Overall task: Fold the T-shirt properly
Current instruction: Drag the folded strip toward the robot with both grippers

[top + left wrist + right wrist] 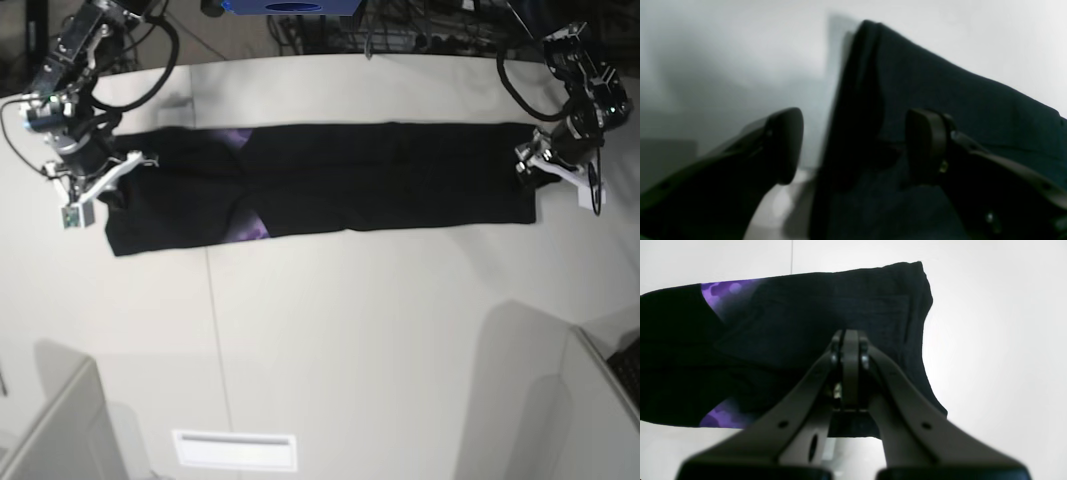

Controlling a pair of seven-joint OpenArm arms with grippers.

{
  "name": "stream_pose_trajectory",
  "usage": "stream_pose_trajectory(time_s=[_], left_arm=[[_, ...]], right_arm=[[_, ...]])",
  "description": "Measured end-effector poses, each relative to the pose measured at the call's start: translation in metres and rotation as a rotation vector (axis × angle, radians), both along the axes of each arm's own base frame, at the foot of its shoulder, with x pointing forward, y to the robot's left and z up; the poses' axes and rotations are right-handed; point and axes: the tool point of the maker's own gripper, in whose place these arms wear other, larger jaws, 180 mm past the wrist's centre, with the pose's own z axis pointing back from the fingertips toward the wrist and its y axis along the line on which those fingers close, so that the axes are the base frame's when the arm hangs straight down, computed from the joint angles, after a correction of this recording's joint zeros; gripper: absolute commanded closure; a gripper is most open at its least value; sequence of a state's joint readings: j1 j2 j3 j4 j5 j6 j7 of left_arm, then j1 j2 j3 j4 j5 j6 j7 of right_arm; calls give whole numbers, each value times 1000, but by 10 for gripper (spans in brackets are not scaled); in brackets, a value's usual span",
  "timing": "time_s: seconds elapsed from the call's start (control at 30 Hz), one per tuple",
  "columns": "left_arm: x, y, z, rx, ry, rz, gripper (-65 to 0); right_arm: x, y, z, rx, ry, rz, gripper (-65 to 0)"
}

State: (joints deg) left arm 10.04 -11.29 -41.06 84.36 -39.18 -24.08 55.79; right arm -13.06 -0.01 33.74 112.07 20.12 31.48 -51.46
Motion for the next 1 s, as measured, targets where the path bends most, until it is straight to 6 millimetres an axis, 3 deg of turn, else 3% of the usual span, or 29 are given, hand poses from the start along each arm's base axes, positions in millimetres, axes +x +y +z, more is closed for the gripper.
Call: stream_pose_trajectory(time_s=[0.2, 0.27, 0.37, 0.4, 0.6, 0.73, 0.83, 0.9, 1.0], left_arm=[[2, 0, -7, -49, -30, 20, -433], [7, 2, -10, -69, -33, 35, -331], [8, 3, -19, -102, -22, 63, -30], [9, 2, -21, -118, -24, 71, 0], [16, 1, -17, -111, -24, 53, 0], [2, 12, -5, -15, 32, 32, 0], [-16, 33, 16, 84, 28, 55, 0], [-18, 41, 34, 148, 1, 50, 0], [-14, 34, 58, 196, -60, 9, 0]], right_arm=[[0, 0, 0, 0, 0, 0, 0], [0, 0, 0, 0, 0, 0, 0], [-1, 0, -1, 0, 2, 0, 0], [-1, 0, -1, 1, 3, 0, 0], [-10, 0, -8, -3, 33, -1, 0], [-9, 0, -6, 0, 23, 0, 0], [-9, 0, -6, 1, 24, 0, 0], [-9, 0, -6, 1, 23, -1, 0], [-7, 0, -5, 1, 18, 0, 0]])
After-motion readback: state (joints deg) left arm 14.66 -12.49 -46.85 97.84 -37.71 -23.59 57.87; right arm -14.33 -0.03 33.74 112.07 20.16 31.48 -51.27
